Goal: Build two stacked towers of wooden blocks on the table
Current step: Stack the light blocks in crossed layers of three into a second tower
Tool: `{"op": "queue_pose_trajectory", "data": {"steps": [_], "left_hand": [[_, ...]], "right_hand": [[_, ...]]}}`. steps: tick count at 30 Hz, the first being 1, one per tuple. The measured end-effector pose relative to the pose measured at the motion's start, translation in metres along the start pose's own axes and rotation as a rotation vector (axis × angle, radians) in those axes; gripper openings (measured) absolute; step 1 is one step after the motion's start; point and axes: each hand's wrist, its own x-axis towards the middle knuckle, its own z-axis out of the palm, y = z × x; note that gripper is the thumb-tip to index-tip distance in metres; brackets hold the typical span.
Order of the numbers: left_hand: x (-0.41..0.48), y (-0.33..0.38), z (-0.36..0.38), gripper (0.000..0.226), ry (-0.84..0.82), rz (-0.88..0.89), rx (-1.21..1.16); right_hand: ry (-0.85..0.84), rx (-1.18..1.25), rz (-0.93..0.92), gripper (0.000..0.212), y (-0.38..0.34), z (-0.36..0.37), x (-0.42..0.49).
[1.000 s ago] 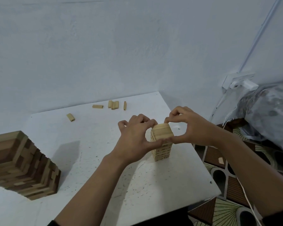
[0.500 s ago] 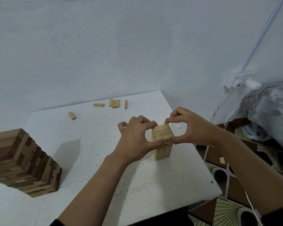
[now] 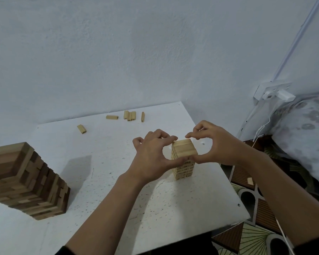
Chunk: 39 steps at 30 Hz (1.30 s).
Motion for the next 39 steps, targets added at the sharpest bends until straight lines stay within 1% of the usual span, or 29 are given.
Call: {"op": "queue_pose_trajectory", "data": {"steps": [2,4,6,8,10,11,14,15,17,20,23,26,28,32,34,37,39], "left_hand": [[-0.001,0.000,0.000,0.072,-0.004,-0.003,-0.008],[-0.003,0.000,-0.003,0.078,-0.009,-0.005,-0.036],[-0.005,0.000,-0.008,0.081,-0.006,-0.010,-0.071],[-0.006,-0.002,-0.016,0.079,0.031,-0.017,-0.110],[-0.009,-0.009,-0.026,0.066,0.094,-0.030,-0.157],[-0.011,-0.015,-0.032,0.056,0.133,-0.034,-0.181],[-0.018,-0.038,-0.048,0.022,0.248,-0.052,-0.223],[-0.021,-0.046,-0.053,0.016,0.280,-0.074,-0.230],[-0.026,-0.065,-0.060,0.011,0.326,-0.150,-0.250],[-0.030,-0.091,-0.060,0.011,0.387,-0.240,-0.277],[-0.027,-0.117,-0.047,0.013,0.405,-0.292,-0.254],[-0.014,-0.139,-0.026,0.017,0.362,-0.337,-0.201],[-0.002,-0.148,-0.015,0.021,0.326,-0.340,-0.160],[0.028,-0.153,-0.003,0.040,0.223,-0.365,-0.017],[0.043,-0.155,0.004,0.050,0.161,-0.334,0.040],[0.068,-0.166,0.015,0.052,0.103,-0.282,0.059],[0.083,-0.177,0.021,0.052,0.080,-0.289,0.091]], "right_hand": [[0.013,0.009,-0.009,0.071,-0.002,0.000,-0.002],[0.065,0.027,-0.032,0.070,-0.005,0.001,-0.003],[0.161,0.053,-0.066,0.058,-0.010,0.002,-0.003],[0.291,0.079,-0.120,0.037,-0.019,0.005,-0.002],[0.429,0.098,-0.169,0.021,-0.034,0.010,0.001],[0.481,0.113,-0.186,0.018,-0.044,0.013,0.003],[0.560,0.235,-0.195,0.016,-0.081,0.029,0.009],[0.565,0.292,-0.180,0.016,-0.094,0.037,0.012],[0.558,0.380,-0.139,0.016,-0.118,0.057,0.021],[0.513,0.428,-0.050,0.017,-0.133,0.094,0.044],[0.490,0.416,0.086,0.017,-0.126,0.128,0.073],[0.487,0.362,0.192,0.020,-0.115,0.153,0.107],[0.490,0.290,0.235,0.025,-0.108,0.165,0.129],[0.505,0.221,0.321,0.037,-0.096,0.172,0.173],[0.482,0.231,0.375,0.041,-0.087,0.170,0.196],[0.422,0.257,0.435,0.046,-0.074,0.170,0.225],[0.394,0.257,0.444,0.047,-0.067,0.172,0.235]]}}
